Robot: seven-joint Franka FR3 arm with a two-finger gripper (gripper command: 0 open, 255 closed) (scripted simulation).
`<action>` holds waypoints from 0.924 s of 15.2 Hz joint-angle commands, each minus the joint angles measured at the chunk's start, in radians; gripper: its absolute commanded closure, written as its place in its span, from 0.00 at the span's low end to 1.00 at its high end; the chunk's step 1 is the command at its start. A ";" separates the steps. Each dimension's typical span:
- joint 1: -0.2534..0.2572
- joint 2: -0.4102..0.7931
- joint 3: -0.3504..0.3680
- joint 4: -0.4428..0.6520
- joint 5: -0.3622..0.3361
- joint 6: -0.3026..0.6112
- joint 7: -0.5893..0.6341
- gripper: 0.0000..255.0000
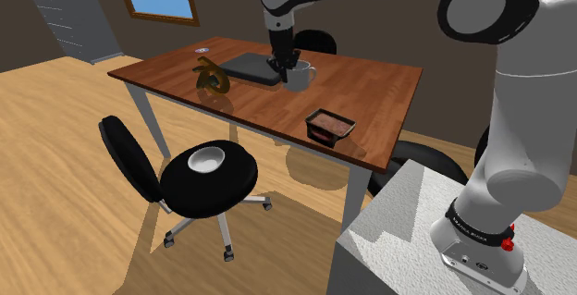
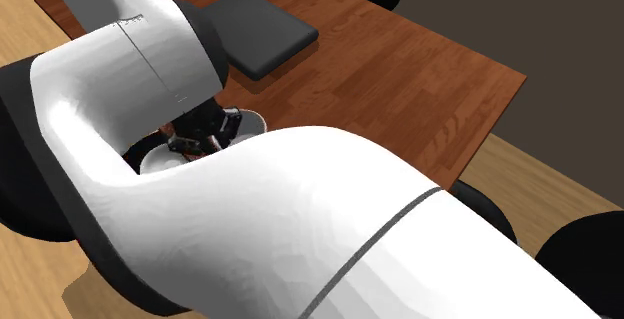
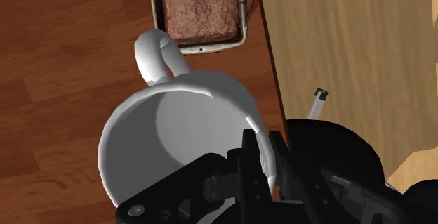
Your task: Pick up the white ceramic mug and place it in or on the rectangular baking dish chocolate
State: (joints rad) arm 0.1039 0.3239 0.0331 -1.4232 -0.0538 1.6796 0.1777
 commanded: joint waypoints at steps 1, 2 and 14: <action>-0.005 -0.099 0.000 -0.133 0.003 0.035 -0.003 1.00; -0.007 -0.143 -0.001 -0.192 0.004 0.049 -0.005 1.00; -0.021 -0.566 -0.016 -0.699 0.012 0.135 -0.032 1.00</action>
State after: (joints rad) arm 0.0817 -0.2330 0.0160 -2.1024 -0.0426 1.8041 0.1431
